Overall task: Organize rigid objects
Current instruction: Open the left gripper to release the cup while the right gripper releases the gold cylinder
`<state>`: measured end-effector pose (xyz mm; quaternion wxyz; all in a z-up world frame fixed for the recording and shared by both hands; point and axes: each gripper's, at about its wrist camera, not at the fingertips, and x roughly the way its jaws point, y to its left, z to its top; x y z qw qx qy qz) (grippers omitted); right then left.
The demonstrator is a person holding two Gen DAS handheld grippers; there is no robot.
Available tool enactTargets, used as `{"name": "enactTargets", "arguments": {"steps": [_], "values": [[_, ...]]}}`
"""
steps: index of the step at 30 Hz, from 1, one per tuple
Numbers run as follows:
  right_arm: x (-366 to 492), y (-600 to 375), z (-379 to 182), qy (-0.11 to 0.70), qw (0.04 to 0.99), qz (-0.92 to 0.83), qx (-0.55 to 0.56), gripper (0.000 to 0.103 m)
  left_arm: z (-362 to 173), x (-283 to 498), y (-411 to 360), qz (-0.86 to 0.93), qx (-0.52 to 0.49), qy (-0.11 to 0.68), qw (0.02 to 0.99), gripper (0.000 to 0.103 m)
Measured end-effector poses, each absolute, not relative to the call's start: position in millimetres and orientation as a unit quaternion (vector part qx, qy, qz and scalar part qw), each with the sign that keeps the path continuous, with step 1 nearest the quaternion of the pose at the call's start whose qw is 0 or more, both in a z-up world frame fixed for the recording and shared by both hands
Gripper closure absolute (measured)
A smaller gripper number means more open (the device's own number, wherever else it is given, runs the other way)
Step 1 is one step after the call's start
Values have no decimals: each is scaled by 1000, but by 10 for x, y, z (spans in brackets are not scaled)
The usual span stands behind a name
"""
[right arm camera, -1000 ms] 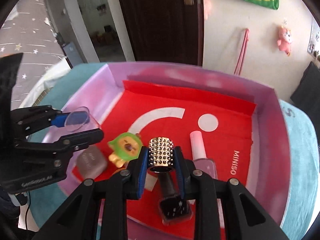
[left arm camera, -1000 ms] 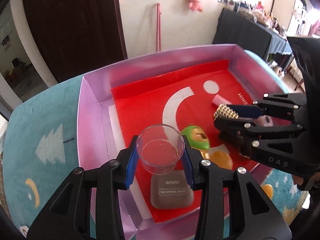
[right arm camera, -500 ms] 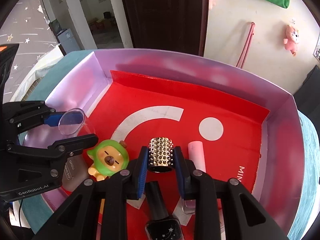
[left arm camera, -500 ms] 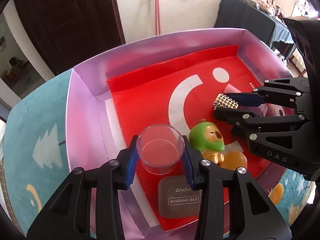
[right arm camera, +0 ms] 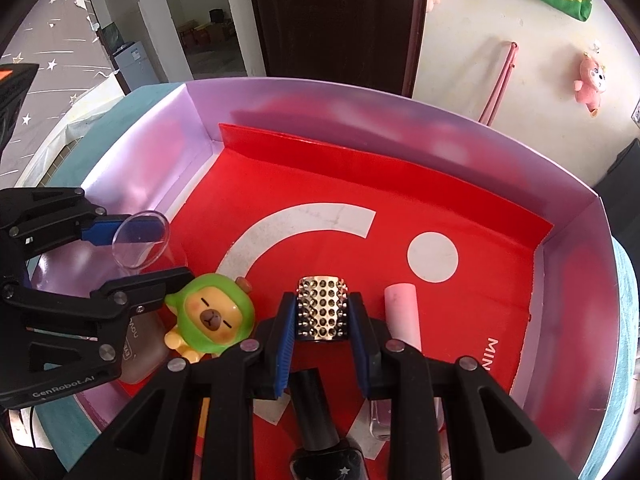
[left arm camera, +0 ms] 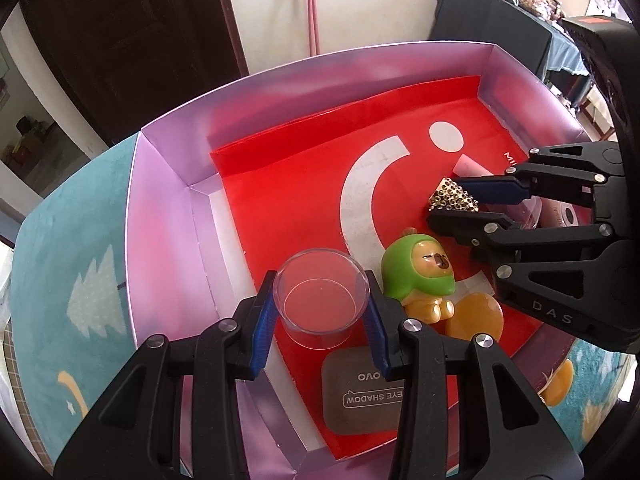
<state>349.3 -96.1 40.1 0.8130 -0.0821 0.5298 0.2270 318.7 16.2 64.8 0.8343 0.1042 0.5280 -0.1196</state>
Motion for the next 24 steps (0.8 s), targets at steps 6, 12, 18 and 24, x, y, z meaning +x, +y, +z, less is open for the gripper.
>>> {"name": "enactTargets", "arguments": {"steps": [6, 12, 18, 24], "values": [[3487, -947, 402, 529, 813, 225, -88, 76, 608, 3231, 153, -114, 103, 531, 833, 65], [3485, -939, 395, 529, 813, 225, -93, 76, 586, 3261, 197, -116, 103, 538, 828, 65], [3481, -924, 389, 529, 813, 224, -96, 76, 489, 3276, 110, -114, 142, 548, 816, 65], [3473, -913, 384, 528, 813, 225, -98, 76, 472, 3325, 141, -118, 131, 552, 815, 65]]}}
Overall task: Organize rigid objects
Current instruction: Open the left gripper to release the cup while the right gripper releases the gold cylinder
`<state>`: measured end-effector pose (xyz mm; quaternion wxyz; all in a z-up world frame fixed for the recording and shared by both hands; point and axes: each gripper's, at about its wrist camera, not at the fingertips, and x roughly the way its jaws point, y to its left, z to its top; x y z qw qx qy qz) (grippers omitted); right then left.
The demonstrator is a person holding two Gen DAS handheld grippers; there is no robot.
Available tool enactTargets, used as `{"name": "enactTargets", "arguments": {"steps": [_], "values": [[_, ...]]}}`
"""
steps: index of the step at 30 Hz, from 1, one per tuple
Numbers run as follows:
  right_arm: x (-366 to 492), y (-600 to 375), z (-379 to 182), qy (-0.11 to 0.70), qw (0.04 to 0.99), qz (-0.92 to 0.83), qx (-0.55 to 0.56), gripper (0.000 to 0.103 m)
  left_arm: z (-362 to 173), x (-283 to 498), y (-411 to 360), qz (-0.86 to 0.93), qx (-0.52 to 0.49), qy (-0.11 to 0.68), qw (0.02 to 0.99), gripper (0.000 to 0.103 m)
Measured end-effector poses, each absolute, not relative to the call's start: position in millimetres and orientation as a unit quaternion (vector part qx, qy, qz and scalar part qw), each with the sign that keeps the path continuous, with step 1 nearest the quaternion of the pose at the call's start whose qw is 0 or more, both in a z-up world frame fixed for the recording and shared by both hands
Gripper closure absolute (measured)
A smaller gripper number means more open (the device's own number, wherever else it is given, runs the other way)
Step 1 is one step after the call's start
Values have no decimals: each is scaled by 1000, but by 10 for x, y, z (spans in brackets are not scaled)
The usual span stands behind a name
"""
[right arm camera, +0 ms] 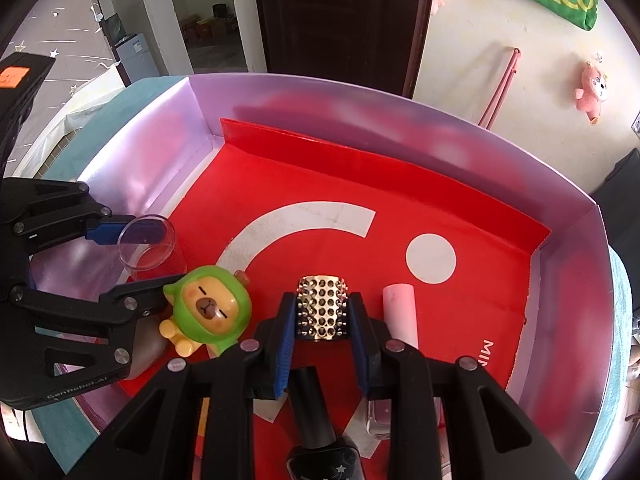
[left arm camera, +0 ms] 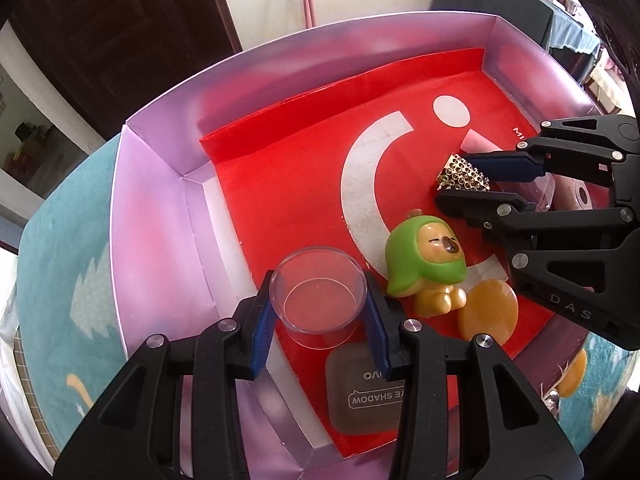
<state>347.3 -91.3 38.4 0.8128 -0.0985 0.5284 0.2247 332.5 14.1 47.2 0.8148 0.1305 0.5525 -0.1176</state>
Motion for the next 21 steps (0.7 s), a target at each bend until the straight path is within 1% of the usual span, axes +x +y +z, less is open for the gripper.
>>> {"name": "enactTargets", "arguments": {"steps": [7, 11, 13, 15, 17, 19, 20, 21], "values": [[3473, -914, 383, 528, 813, 224, -100, 76, 502, 3336, 171, -122, 128, 553, 814, 64], [3469, -914, 379, 528, 813, 225, -101, 75, 534, 3274, 138, -124, 128, 548, 818, 59], [3464, -911, 386, 528, 813, 225, -101, 72, 556, 3224, 130, -121, 131, 542, 821, 58], [3458, -912, 396, 527, 814, 225, -101, 67, 595, 3190, 127, -120, 133, 537, 824, 57], [3442, -912, 418, 524, 815, 225, -101, 67, 643, 3145, 122, -119, 131, 533, 827, 57], [3426, -925, 456, 522, 817, 224, -99, 66, 705, 3080, 134, -114, 129, 526, 833, 53], [3416, -929, 476, 521, 818, 225, -98, 66, 733, 3048, 153, -110, 128, 522, 836, 46], [3397, -936, 502, 519, 819, 225, -98, 65, 778, 3006, 165, -108, 125, 517, 840, 41]]}}
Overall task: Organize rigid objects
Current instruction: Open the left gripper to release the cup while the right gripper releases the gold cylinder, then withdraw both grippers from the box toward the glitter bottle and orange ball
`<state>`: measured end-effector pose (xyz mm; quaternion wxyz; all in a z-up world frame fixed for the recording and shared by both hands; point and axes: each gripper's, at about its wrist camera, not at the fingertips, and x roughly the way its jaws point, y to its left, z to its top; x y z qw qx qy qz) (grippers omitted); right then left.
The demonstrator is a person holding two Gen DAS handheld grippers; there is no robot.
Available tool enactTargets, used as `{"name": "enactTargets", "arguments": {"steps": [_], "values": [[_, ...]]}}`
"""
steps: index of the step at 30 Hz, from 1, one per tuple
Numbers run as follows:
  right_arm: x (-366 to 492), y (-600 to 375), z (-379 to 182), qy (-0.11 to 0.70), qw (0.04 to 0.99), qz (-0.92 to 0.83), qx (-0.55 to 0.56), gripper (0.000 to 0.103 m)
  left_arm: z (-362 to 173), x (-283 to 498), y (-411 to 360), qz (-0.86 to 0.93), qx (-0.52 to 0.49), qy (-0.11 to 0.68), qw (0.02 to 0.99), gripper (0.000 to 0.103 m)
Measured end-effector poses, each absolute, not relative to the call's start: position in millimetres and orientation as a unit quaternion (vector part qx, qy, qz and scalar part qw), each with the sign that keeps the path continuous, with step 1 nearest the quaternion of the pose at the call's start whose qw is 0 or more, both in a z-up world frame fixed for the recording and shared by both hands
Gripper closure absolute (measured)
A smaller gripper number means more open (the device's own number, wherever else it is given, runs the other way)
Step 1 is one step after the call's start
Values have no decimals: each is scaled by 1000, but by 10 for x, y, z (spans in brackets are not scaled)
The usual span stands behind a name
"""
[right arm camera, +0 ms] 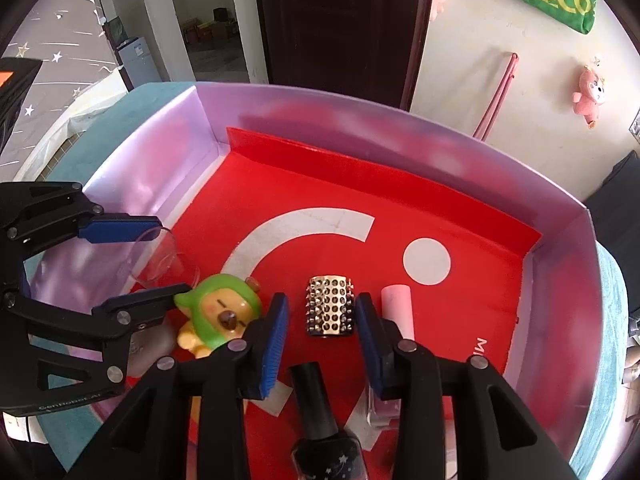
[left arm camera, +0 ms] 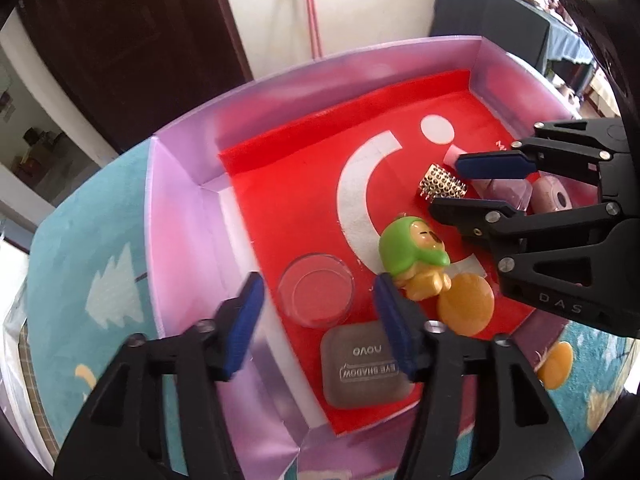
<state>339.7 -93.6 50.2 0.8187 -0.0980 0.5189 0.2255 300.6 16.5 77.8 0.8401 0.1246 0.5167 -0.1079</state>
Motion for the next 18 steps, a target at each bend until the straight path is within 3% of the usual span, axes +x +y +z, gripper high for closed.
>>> {"name": "enactTargets", "arguments": {"steps": [5, 8, 18], "values": [[3271, -1007, 655, 506, 828, 221, -96, 61, 1013, 2742, 235, -116, 94, 486, 861, 41], [3155, -1079, 809, 493, 838, 218, -91, 59, 1177, 2550, 216, -117, 88, 462, 875, 35], [2457, -1405, 1485, 414, 884, 201, -75, 34, 1532, 1770, 138, -123, 42, 372, 919, 23]]}}
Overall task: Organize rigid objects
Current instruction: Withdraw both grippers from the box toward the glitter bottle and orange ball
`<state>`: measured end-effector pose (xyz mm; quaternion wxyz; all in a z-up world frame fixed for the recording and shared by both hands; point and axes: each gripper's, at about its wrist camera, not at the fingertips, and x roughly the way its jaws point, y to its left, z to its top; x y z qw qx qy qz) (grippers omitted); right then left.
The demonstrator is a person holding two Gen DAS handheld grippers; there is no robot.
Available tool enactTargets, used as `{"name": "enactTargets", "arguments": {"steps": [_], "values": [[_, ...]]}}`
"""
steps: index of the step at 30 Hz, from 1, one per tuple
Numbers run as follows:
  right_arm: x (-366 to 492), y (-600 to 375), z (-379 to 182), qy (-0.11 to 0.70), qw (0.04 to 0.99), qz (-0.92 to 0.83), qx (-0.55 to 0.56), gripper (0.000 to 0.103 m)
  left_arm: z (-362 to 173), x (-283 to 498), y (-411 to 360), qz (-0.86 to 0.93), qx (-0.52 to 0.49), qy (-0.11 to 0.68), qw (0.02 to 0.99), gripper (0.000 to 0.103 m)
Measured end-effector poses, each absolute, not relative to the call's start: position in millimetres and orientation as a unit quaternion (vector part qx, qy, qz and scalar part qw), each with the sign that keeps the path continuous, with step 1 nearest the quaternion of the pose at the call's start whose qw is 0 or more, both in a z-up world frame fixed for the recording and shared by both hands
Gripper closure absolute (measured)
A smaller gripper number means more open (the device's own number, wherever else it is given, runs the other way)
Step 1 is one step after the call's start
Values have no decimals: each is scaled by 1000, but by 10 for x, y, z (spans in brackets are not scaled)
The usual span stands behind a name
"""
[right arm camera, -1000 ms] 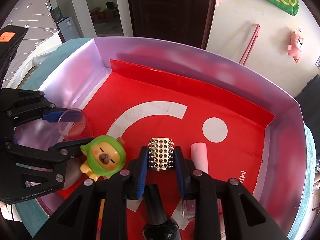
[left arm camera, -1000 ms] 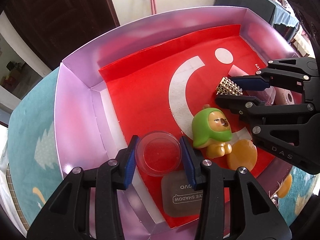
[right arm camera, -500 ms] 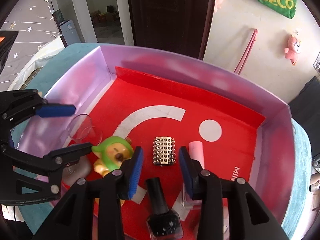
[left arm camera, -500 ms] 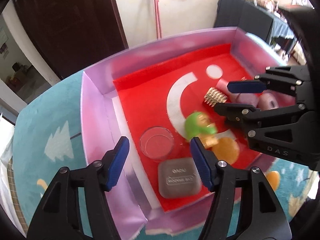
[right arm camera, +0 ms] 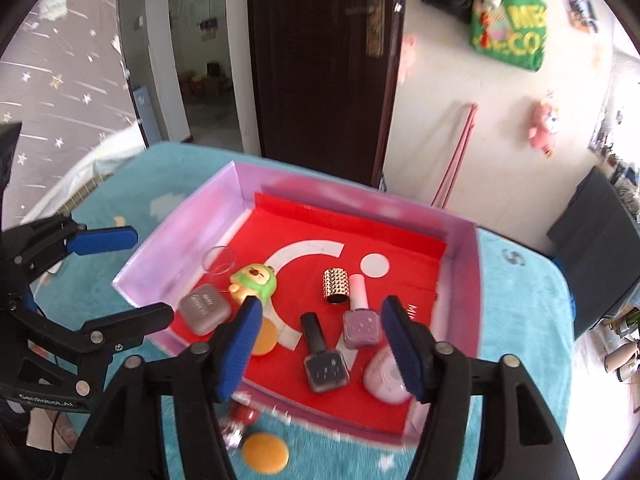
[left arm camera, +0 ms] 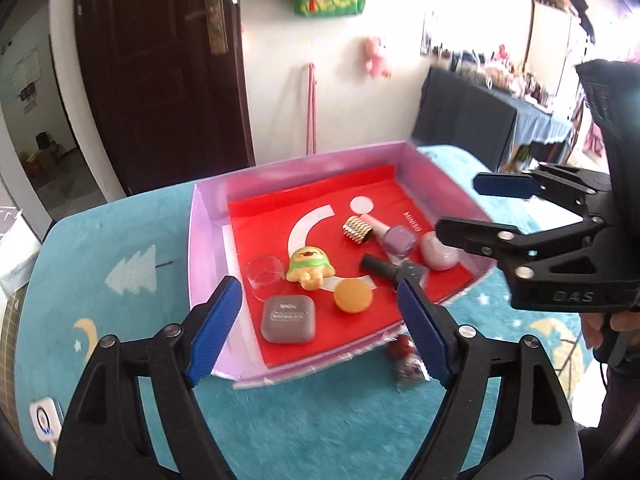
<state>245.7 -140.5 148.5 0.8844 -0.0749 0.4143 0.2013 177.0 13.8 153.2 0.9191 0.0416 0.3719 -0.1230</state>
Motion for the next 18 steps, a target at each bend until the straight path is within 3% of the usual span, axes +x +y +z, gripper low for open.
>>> {"name": "enactTargets", "arguments": {"steps": [5, 9, 18], "values": [[2019, -1549, 1711, 379, 902, 197, -68, 26, 1560, 1429, 102, -112, 35, 341, 933, 22], [1652, -1626, 1812, 348, 916, 190, -66, 13, 1526, 1185, 103, -106, 13, 323, 940, 16], [1004, -1813, 1593, 315, 935, 158, -45, 1, 1194, 869, 15, -87, 6, 318, 944, 16]]}}
